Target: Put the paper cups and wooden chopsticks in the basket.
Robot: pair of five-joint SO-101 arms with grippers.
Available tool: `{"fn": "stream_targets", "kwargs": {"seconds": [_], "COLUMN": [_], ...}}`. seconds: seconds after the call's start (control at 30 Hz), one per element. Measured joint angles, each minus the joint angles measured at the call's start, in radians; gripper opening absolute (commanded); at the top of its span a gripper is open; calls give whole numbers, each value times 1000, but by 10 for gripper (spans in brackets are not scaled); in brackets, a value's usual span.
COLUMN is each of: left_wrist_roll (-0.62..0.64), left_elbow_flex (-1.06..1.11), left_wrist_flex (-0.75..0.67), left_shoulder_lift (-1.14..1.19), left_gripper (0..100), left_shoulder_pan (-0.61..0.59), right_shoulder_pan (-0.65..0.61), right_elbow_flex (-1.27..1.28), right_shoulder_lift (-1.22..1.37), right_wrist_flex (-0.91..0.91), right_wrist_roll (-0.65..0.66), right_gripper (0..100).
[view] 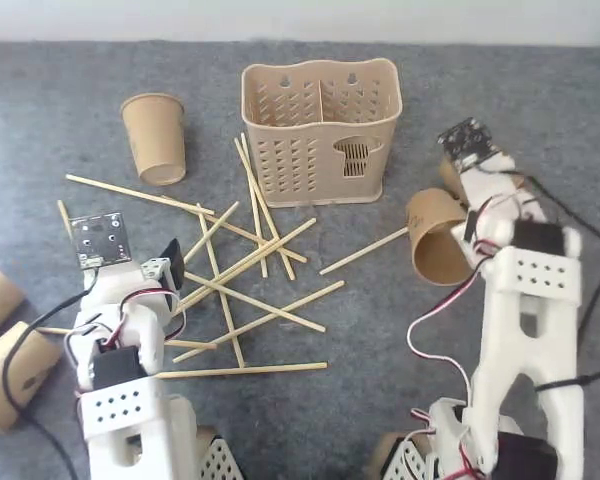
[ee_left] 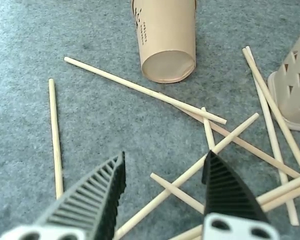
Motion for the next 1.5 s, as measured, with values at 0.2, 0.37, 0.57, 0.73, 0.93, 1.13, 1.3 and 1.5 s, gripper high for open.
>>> {"fn": "stream_targets", "kwargs": {"seconds": [0.2, 0.37, 0.57, 0.73, 0.93, 1.13, 1.3, 1.5], "left_wrist_roll": [0, 0, 0, -2, -3, -3, -3, -20], "left_elbow_flex": [0, 0, 0, 9, 12, 12, 12, 12], "left_wrist_flex": [0, 0, 0, 0, -21, -25, -25, -25], "left_shoulder_lift": [0, 0, 0, 0, 0, 0, 0, 0], "left_gripper": [235, 235, 235, 235, 235, 235, 235, 235], "left_shoulder_pan": [0, 0, 0, 14, 20, 20, 20, 25], "right_shoulder_pan": [-26, -66, -91, -152, -255, -325, -333, -333], "right_elbow_flex": [-393, -793, -1059, -1214, -1393, -1415, -1415, -1415], "right_shoulder_lift": [83, 259, 385, 387, 390, 476, 592, 640], "right_wrist_flex": [385, 631, 641, 641, 641, 566, 477, 410], "right_wrist_roll": [-101, -209, -290, -324, -381, -462, -486, -500], "right_gripper": [8, 8, 8, 8, 8, 8, 8, 9]}}
